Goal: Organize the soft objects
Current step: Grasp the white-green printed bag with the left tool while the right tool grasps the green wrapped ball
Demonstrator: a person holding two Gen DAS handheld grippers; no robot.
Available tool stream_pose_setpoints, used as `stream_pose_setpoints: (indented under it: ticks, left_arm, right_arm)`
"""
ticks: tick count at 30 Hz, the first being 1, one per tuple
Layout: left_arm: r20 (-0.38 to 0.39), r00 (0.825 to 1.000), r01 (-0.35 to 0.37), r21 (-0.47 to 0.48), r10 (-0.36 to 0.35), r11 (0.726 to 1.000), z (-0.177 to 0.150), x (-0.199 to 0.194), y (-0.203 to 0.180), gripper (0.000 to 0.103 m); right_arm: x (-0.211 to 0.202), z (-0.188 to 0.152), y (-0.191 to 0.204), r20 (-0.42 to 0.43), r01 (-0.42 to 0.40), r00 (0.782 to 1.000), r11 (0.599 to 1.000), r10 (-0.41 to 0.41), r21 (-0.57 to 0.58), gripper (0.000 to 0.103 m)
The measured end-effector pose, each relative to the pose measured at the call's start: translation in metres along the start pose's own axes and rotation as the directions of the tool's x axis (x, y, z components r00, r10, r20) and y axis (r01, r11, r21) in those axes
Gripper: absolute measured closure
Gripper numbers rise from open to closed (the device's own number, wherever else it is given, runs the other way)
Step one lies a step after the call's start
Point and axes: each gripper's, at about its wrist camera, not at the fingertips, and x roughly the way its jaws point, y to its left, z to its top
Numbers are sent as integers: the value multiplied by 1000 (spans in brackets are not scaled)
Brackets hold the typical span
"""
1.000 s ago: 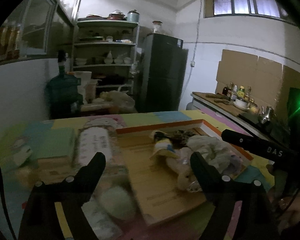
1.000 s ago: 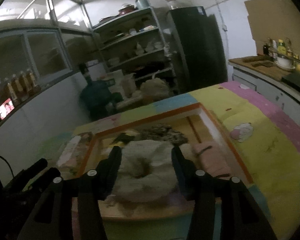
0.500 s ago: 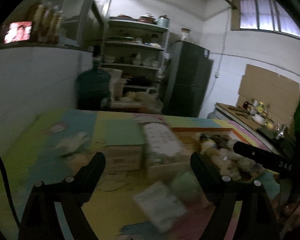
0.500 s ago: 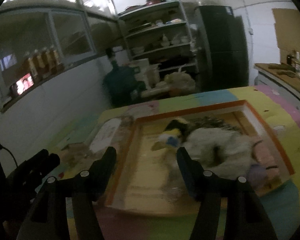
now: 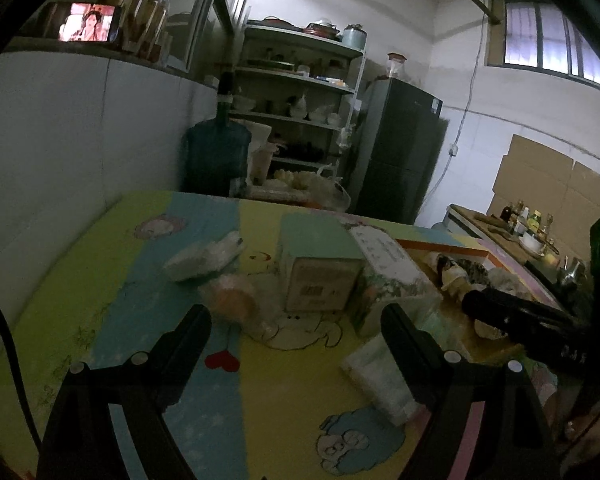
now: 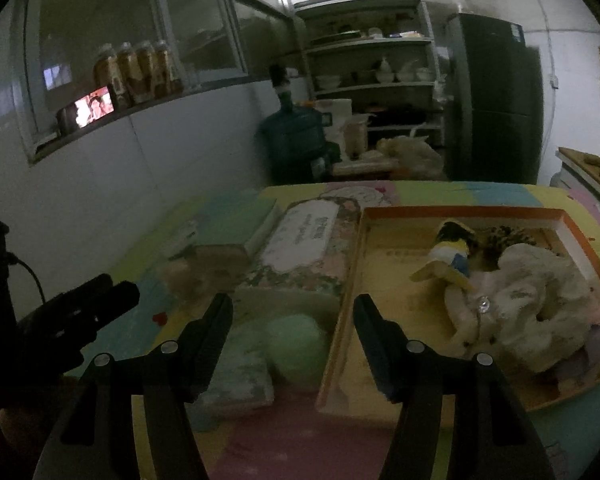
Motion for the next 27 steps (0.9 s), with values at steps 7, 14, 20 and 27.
stream_pose_setpoints:
  ticks: [7,14,20,27]
  left_arm:
    - [-2,1000,5,-19,-5,1000,-6,-5,11,16]
    - [-10,1000,8,-33,-8,999,-9,-6,16,16]
    - [-21,1000,12,-39,-13,999,-12,-4,19,16]
    - [-29,999,21,-42,-22,999,-16,-3,18,16]
  right_arm:
    - [18,-5,8,-40,21,999,1000,-21,-18,39]
    - [34,-7,15,-57,64,996,995,-69,-81,42]
    - [49,-7,14,-107,56,992,993,-67,-103,66]
    - [55,-7,17,-123,58,990,988,-76,-144,65]
